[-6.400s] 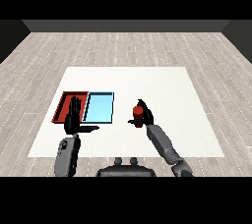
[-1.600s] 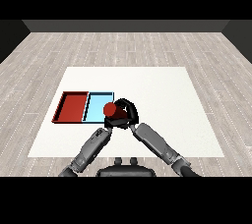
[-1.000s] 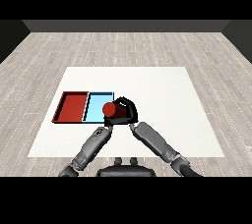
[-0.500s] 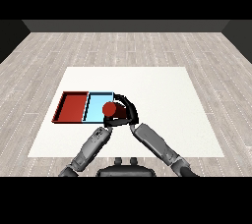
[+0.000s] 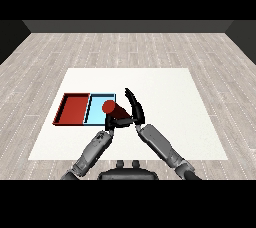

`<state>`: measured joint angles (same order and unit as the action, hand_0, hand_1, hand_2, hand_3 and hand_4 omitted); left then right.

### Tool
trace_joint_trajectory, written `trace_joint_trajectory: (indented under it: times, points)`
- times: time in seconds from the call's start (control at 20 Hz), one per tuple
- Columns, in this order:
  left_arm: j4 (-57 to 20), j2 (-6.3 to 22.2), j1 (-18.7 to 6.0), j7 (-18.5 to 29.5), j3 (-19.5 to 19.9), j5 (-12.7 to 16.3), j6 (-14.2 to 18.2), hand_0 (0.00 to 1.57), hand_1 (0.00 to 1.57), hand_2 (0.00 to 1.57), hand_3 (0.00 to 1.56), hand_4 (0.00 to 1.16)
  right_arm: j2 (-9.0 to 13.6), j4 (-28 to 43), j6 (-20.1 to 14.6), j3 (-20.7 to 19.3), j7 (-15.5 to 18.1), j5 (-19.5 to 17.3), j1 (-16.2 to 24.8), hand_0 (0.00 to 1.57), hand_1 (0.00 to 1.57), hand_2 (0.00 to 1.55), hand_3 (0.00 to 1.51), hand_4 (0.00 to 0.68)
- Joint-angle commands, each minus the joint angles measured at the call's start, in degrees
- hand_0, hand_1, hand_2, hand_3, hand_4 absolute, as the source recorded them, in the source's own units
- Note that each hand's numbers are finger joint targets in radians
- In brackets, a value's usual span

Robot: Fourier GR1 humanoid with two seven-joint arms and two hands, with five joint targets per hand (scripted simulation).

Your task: Pick the red can and put it in the red box

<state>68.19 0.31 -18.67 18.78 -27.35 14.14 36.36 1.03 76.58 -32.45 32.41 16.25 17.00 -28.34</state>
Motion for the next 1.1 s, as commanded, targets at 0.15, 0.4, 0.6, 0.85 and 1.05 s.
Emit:
trace_joint_trajectory:
  times: [0.15, 0.4, 0.6, 0.85, 1.05]
  points:
    - [-0.2, 0.19, 0.98, -0.69, 2.8, -3.4, -0.59, 1.57, 1.57, 1.57, 1.49, 1.13, 4.3, 9.54, 3.08, -6.11, -1.36, -1.96, 5.19, 0.0, 0.0, 0.0, 0.0, 0.0]
    - [-0.23, 2.74, 0.21, -0.79, 4.38, -6.17, 0.64, 1.57, 1.57, 1.57, 1.48, 1.14, 10.04, 19.77, 6.07, -10.09, -1.89, 0.52, 12.13, 0.0, 0.0, 0.0, 0.0, 0.0]
    - [3.32, 12.11, 0.56, -3.36, 8.19, -6.91, -0.71, 1.57, 1.57, 1.57, 1.47, 1.12, 15.09, 22.82, 8.81, -14.83, 1.6, 3.72, 21.3, 0.0, 0.0, 0.0, 0.0, 0.0]
    - [3.6, 20.95, 2.25, -6.77, 12.67, -7.09, -3.45, 1.57, 1.57, 1.56, 1.47, 1.11, 16.28, 17.87, 10.56, -18.59, 6.66, 3.96, 27.61, 0.0, 0.0, 0.0, 0.0, 0.0]
    - [-7.28, 21.18, -2.07, -5.84, 17.24, -7.46, -4.43, 1.57, 1.57, 1.55, 1.46, 1.09, 19.01, 25.37, 9.85, -18.63, 1.73, 2.66, 31.57, 0.0, 0.0, 0.0, 0.0, 0.0]
